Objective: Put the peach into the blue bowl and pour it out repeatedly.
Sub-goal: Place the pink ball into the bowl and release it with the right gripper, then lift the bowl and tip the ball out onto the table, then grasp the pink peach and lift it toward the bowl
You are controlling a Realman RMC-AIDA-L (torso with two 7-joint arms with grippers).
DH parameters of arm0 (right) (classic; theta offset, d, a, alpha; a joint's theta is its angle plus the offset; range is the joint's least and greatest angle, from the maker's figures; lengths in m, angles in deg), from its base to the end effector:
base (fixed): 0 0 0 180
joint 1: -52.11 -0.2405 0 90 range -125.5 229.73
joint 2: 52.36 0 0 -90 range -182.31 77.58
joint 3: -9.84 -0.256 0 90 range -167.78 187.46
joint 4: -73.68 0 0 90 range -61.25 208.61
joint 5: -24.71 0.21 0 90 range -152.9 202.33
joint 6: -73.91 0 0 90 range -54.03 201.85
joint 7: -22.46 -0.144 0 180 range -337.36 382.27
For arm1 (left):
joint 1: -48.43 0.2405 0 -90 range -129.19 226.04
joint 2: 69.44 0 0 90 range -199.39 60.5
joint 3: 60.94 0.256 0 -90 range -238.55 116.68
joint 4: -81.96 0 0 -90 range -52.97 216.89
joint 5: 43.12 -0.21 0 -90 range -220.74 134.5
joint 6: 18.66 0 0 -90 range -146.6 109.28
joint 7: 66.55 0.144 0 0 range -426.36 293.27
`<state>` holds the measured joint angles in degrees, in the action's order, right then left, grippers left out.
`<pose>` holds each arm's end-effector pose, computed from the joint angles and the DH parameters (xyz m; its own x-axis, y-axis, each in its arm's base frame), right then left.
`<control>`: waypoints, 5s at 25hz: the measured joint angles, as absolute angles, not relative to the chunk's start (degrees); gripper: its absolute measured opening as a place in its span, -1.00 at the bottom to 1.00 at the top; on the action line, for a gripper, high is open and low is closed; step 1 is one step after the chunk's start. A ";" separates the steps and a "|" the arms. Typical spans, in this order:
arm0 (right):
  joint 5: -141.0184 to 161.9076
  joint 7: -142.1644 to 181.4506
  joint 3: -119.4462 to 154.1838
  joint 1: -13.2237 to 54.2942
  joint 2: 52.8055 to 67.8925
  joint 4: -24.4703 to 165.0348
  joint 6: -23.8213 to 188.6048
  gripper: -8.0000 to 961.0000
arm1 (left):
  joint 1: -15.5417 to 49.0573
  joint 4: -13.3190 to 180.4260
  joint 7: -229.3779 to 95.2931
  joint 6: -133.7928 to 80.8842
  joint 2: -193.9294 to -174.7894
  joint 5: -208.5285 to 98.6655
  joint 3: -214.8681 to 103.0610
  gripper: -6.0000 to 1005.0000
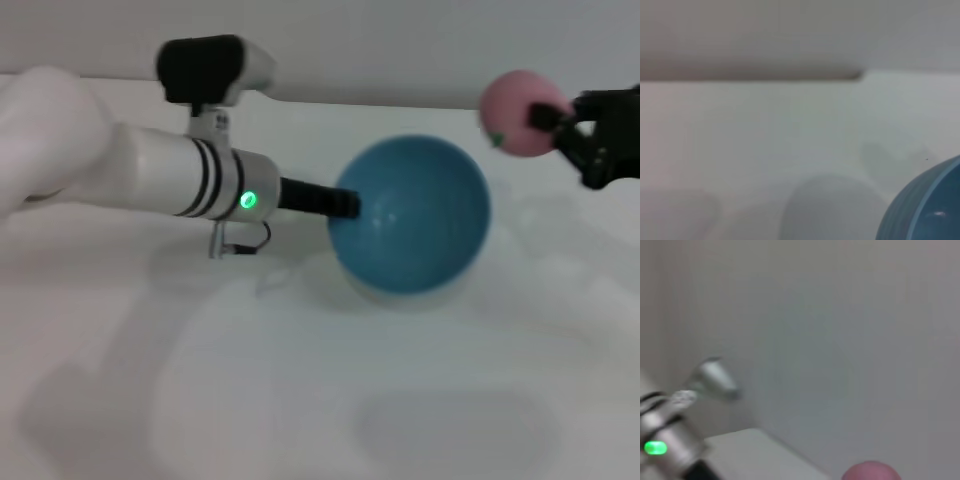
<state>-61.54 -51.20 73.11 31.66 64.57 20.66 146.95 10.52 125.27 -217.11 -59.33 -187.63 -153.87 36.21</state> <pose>0.2357 0.3509 0.0326 0.8322 -0.0461 -0.5525 -0.3378 -0.8324 -0.4393 -0.2019 0.3883 -0.0991 0.5001 0.8049 0.3195 0.8619 -0.4268 -0.2739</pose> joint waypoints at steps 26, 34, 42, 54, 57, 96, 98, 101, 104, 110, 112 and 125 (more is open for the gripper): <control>-85.42 -73.14 79.99 25.96 66.30 13.32 147.18 -0.20 | 7.07 127.13 -224.89 -64.90 -187.66 -164.99 35.48 -0.99; -79.46 -74.80 73.92 28.29 66.56 12.56 146.22 0.03 | 7.66 127.68 -221.40 -63.52 -187.65 -165.38 35.75 -0.99; -72.71 -74.68 64.79 33.09 66.31 22.54 143.89 0.03 | 14.62 134.09 -213.86 -40.14 -187.74 -165.36 48.97 -0.99; -63.45 -65.76 53.10 36.71 66.27 45.70 143.79 0.03 | 19.10 140.73 -201.20 -27.74 -188.07 -173.30 57.87 -0.99; -62.07 -65.56 52.58 37.90 66.25 47.15 143.67 0.03 | 19.81 141.31 -201.12 -23.54 -188.18 -179.68 60.34 -0.99; -61.54 -62.87 51.54 35.06 66.29 51.23 140.43 0.03 | 17.32 133.58 -184.10 -1.05 -188.14 -162.81 63.47 -0.99; -61.74 -62.46 51.62 33.89 66.28 51.26 140.30 0.03 | 16.01 134.53 -184.56 -15.40 -188.09 -161.39 54.16 -0.99; -63.10 -62.39 51.70 31.90 66.17 51.20 140.19 0.04 | 12.53 133.33 -187.13 -37.16 -187.67 -162.85 38.87 -0.99; -65.46 -62.39 51.70 29.94 66.15 50.78 140.10 0.04 | 8.68 131.47 -194.56 -53.86 -187.12 -171.46 27.87 -0.99; -73.15 -62.79 52.01 24.66 66.12 49.40 139.99 0.05 | 5.06 134.02 -212.90 -75.93 -187.13 -197.27 16.29 -0.99; -75.82 -63.15 53.04 22.48 66.11 48.97 139.83 0.06 | 5.10 135.78 -214.82 -81.39 -187.06 -199.64 13.71 -0.99; -86.10 -80.84 80.75 11.35 66.14 36.76 139.73 0.19 | 9.38 141.96 -216.56 -101.62 -187.17 -200.15 -0.23 -0.99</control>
